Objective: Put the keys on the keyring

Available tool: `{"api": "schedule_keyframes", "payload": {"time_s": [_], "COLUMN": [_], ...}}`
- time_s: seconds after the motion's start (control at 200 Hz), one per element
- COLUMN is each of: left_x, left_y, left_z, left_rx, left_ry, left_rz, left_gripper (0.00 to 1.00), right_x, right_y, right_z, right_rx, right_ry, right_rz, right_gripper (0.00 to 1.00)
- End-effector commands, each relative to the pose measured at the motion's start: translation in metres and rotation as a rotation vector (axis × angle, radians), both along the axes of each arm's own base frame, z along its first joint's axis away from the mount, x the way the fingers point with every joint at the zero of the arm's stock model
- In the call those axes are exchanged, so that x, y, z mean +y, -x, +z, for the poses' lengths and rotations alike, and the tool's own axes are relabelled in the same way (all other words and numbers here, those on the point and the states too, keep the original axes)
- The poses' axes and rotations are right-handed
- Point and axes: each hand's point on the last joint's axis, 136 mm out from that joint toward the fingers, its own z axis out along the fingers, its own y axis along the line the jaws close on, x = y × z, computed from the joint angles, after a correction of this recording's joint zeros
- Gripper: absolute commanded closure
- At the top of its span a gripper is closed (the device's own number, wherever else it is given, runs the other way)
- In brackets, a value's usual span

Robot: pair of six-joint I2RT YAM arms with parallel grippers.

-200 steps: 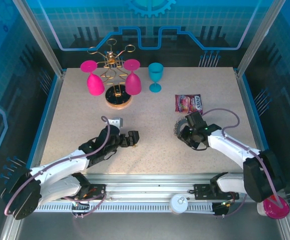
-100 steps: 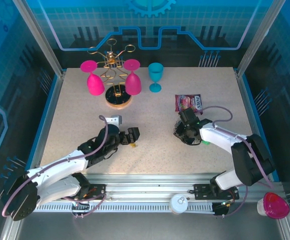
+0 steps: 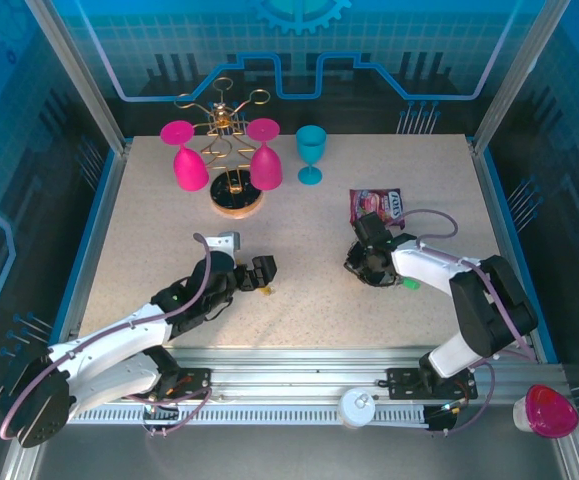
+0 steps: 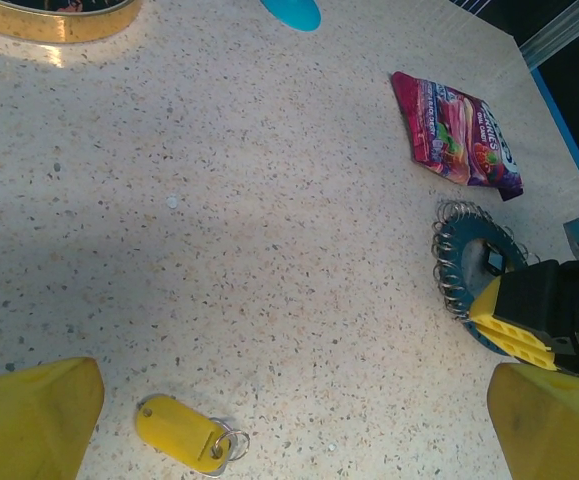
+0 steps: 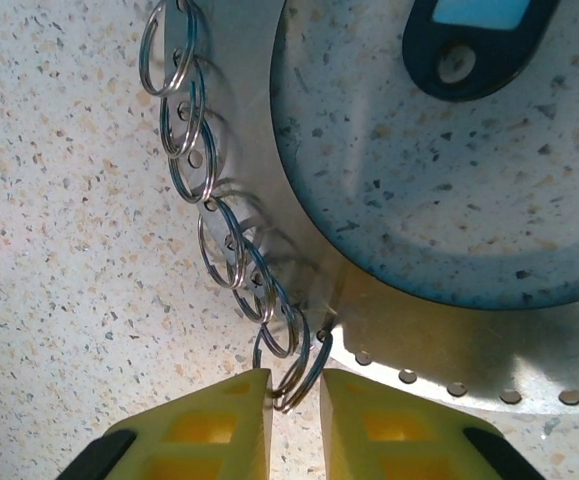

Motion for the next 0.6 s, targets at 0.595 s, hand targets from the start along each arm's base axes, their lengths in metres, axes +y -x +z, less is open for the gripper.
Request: {"api": "schedule_keyframes", "payload": {"time_s": [0.595], "left_x": [0.005], "left_y": [-0.001], "left_z": [0.002], "left_rx": [-0.021], "left_ry": [-0.009], "left_rz": [0.026], "left_gripper": [0.01], "right_x": [0.009], "right_y": [0.070], "right_z": [-0.002], "right_rx": [0.089], "right_ry": [0.021], "right_rz": [0.279], "right_gripper": [1.00]}}
